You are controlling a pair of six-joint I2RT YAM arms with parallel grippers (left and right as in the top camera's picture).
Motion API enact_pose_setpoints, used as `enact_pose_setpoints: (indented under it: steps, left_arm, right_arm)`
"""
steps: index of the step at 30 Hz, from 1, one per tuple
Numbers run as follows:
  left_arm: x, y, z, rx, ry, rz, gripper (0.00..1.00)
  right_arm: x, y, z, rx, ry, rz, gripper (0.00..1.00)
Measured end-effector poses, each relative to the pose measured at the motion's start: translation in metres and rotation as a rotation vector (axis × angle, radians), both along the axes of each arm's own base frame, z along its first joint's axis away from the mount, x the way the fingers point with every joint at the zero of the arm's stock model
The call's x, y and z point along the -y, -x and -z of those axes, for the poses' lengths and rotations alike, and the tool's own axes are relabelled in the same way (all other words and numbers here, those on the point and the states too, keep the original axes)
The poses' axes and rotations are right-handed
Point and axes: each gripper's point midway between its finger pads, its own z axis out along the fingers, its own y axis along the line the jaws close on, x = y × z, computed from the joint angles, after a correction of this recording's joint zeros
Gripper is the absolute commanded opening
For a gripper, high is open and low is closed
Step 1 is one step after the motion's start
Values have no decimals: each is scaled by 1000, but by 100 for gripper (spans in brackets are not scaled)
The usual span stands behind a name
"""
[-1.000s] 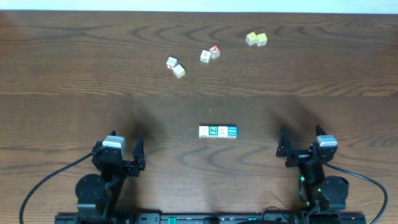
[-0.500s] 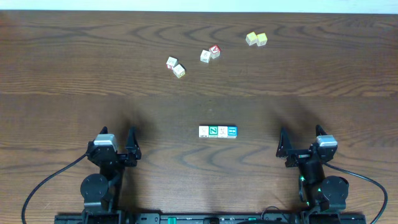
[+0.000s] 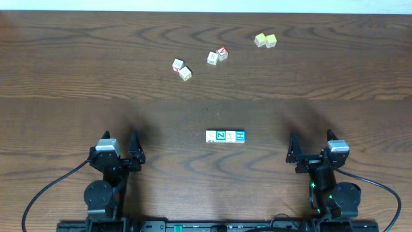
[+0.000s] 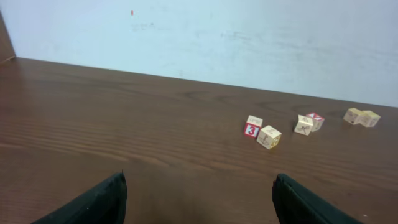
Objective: Lift 4 blocks
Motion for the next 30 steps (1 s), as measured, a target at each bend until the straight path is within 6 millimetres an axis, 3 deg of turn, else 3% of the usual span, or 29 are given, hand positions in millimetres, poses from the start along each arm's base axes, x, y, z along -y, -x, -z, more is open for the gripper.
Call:
enact_pose_setpoints:
  steps: [30]
  left_arm:
    - [0,0,0,2,-75,9,75]
  right_arm:
    - [0,0,0,0,0,0,99]
